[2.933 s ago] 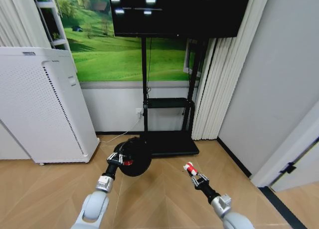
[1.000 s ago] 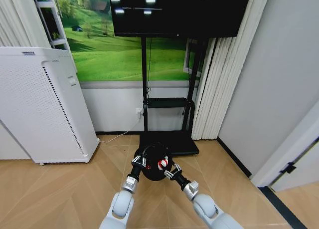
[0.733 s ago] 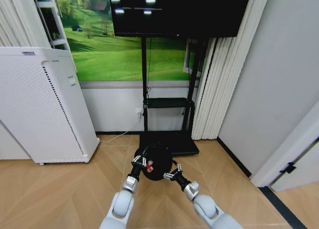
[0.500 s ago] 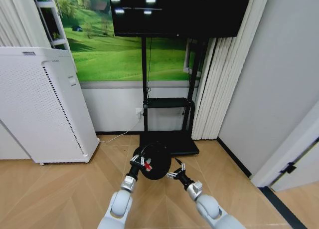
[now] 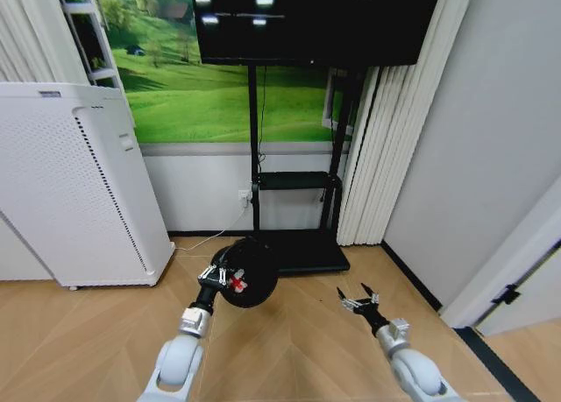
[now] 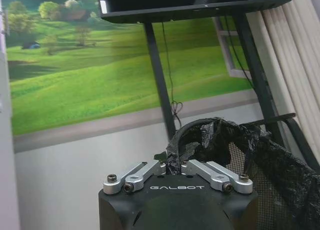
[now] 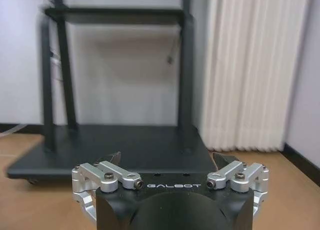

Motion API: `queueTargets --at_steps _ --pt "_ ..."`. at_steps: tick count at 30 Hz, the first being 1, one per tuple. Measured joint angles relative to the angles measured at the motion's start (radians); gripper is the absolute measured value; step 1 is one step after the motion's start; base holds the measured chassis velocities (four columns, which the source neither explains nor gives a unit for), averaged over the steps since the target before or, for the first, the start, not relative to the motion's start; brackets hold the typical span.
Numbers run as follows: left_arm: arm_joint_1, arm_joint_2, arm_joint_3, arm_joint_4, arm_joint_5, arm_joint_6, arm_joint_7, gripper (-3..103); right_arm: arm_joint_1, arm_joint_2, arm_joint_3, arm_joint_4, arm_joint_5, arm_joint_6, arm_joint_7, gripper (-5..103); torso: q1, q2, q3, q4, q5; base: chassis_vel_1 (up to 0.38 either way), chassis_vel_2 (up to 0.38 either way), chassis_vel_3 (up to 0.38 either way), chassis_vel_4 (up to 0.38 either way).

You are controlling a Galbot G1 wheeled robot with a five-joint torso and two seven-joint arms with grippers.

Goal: Pick up the trash bin and place the garbage on the floor into it.

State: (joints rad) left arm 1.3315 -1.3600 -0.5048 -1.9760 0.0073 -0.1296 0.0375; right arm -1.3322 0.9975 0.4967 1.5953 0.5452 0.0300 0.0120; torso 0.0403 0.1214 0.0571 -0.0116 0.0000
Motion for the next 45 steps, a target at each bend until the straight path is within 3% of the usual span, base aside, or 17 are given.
queueTargets --at_steps 6,15,24,45 --pt "0.059 0.017 -0.058 -0.061 -0.018 0.009 0.0 7 0.003 0.01 0.045 -0.056 0.012 -0.032 0.006 100 0.0 0.0 0.0 0.0001 0.0001 0.0 0.0 0.0 0.0" --pt "0.121 0.03 -0.12 -0.107 -0.027 0.003 0.0 7 -0.06 0.028 0.148 0.017 0.001 0.01 -0.017 100 0.0 0.0 0.0 -0.0001 0.0 0.0 0.0 0.0 0.0" --pt "0.123 0.014 -0.116 -0.108 -0.025 -0.002 0.0 7 -0.071 0.052 0.176 0.094 0.001 0.025 -0.022 100 0.0 0.0 0.0 -0.0001 -0.0001 0.0 0.0 0.0 0.0" --pt "0.115 0.007 -0.12 -0.099 -0.025 -0.009 0.0 7 -0.064 0.053 0.179 0.087 -0.002 0.051 -0.031 100 0.0 0.0 0.0 0.0 0.0 0.0 0.0 0.0 0.0"
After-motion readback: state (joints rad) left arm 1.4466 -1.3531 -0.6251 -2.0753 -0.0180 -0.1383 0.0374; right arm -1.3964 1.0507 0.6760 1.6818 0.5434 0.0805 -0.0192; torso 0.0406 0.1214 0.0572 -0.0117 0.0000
